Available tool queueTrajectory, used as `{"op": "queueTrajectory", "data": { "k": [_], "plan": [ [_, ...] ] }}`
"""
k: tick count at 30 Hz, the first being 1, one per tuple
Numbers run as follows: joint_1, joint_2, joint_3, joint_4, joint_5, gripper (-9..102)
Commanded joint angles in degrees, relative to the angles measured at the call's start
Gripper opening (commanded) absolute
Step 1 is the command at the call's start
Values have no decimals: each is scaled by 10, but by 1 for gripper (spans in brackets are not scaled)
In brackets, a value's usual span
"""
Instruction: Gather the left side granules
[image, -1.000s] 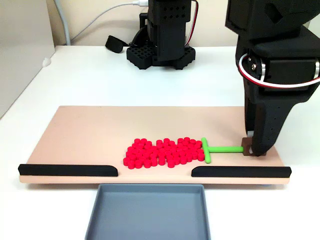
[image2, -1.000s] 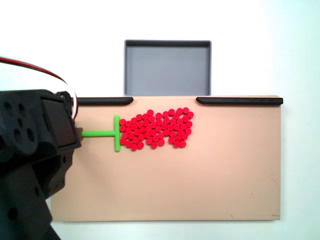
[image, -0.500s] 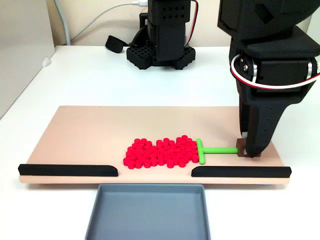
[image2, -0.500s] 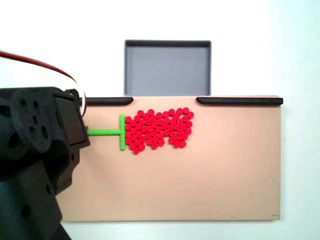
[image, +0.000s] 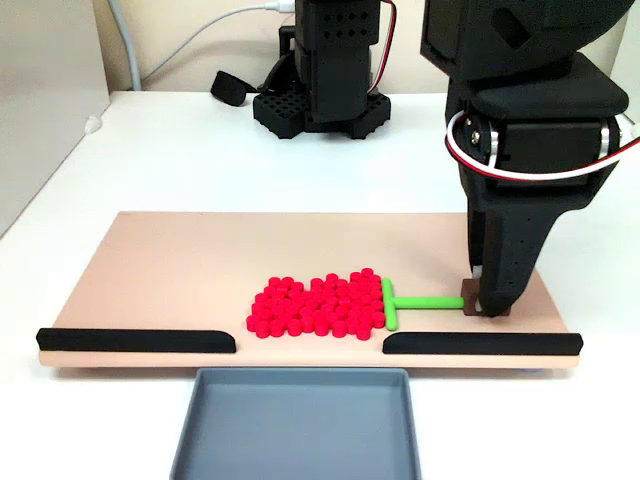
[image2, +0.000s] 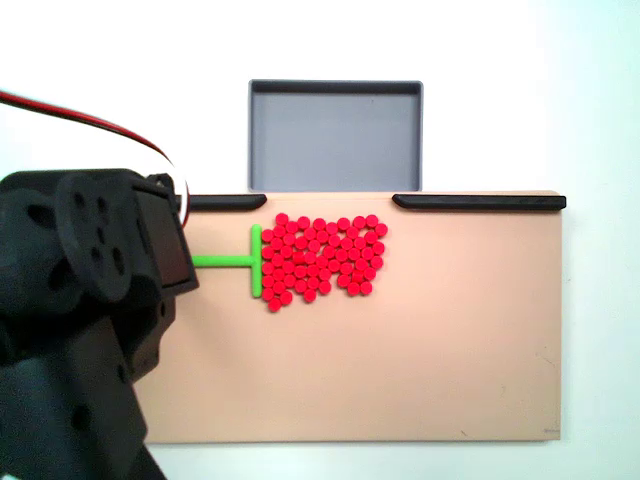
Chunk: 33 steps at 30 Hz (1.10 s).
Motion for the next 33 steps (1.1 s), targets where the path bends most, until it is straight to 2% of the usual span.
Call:
{"op": "queueTrajectory", "data": {
  "k": [1,33],
  "plan": [
    [10,10,-7,3,-5,0],
    [17,12,-7,3,-13,0]
  ]
}}
